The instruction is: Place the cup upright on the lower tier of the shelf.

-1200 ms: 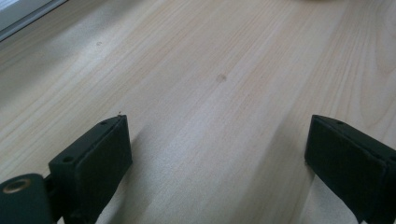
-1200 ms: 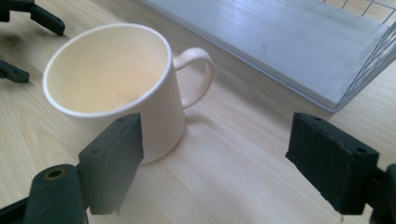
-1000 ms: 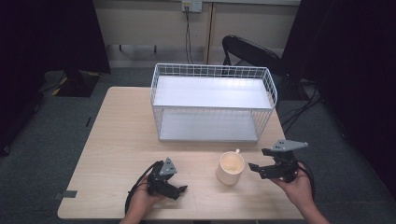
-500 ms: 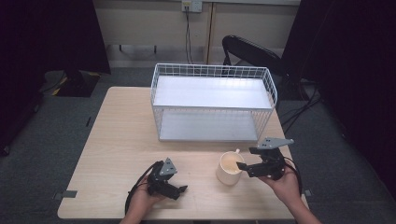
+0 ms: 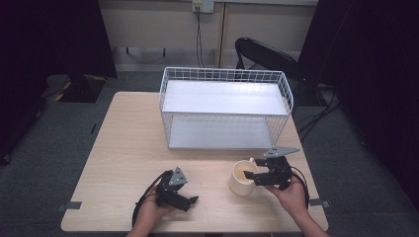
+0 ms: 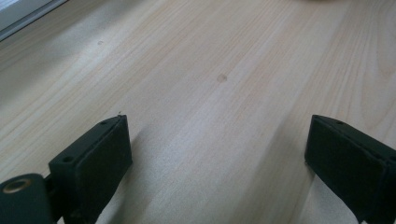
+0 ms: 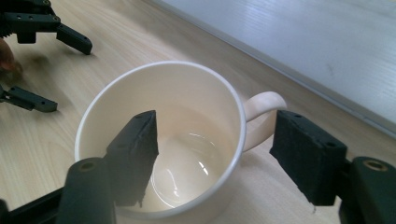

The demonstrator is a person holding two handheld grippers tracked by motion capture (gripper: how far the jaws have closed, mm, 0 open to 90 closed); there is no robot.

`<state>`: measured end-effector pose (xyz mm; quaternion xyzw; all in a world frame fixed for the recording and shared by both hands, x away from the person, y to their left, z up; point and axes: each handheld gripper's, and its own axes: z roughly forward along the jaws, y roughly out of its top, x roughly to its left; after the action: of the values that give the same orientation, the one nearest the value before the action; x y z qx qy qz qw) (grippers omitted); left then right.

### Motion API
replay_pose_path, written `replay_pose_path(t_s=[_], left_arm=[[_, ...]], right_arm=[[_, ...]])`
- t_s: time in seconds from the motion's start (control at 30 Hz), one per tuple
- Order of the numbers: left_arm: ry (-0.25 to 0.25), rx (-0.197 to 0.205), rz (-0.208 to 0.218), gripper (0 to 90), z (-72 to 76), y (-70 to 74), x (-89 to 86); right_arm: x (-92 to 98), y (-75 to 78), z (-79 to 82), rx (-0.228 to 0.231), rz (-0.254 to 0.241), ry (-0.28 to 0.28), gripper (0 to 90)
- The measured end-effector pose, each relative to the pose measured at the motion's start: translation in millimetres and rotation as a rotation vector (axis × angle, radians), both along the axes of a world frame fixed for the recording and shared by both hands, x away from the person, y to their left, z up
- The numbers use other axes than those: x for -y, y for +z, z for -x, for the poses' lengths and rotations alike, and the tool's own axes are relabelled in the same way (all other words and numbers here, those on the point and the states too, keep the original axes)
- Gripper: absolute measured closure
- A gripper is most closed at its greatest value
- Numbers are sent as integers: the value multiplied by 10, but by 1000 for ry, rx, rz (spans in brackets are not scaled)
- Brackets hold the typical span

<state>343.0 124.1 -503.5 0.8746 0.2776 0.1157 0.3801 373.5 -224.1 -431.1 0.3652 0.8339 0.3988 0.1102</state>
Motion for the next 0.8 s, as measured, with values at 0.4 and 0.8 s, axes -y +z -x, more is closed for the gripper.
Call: replay_pose_path(t_s=[0.4,0.8], left_arm=[[5,-3,2,68,3,-1,2],[6,-2,3,68,3,-1,4]], right_arm=[[-9,-71,-4,-22,11,-19,445],[-76,-86,-21,-12,53,-51,663]])
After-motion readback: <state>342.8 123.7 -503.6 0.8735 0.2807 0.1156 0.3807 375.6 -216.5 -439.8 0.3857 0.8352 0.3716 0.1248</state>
